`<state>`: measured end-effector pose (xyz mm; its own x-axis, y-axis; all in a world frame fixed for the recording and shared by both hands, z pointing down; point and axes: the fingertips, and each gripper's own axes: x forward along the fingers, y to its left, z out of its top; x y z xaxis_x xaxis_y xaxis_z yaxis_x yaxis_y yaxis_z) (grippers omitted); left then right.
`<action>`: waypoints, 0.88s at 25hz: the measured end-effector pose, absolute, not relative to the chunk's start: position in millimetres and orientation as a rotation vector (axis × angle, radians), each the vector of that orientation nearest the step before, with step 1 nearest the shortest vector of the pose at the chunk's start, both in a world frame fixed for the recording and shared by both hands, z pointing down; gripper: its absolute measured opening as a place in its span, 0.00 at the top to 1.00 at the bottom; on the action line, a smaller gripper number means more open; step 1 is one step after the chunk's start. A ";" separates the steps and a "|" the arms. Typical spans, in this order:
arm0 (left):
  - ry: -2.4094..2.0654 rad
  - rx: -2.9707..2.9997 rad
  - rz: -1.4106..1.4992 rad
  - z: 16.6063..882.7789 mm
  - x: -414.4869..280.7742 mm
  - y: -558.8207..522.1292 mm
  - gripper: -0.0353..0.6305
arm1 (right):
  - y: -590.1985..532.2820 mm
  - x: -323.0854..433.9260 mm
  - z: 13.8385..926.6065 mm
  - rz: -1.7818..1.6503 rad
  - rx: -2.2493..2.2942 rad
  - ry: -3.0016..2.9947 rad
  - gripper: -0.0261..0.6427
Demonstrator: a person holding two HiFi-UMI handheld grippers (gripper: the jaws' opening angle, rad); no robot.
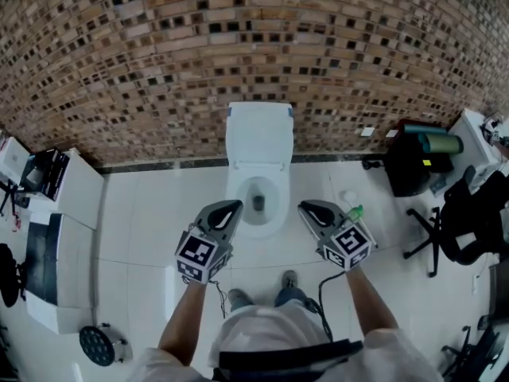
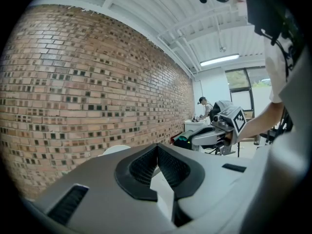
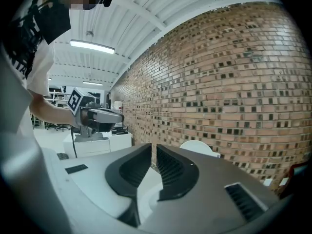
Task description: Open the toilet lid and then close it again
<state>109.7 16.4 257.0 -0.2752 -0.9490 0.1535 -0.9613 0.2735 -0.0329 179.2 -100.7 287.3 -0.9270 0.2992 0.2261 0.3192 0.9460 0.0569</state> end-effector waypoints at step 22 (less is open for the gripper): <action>-2.492 1.753 0.126 253.1 91.5 42.2 0.95 | -95.3 155.6 295.8 -0.187 -0.510 -2.805 0.92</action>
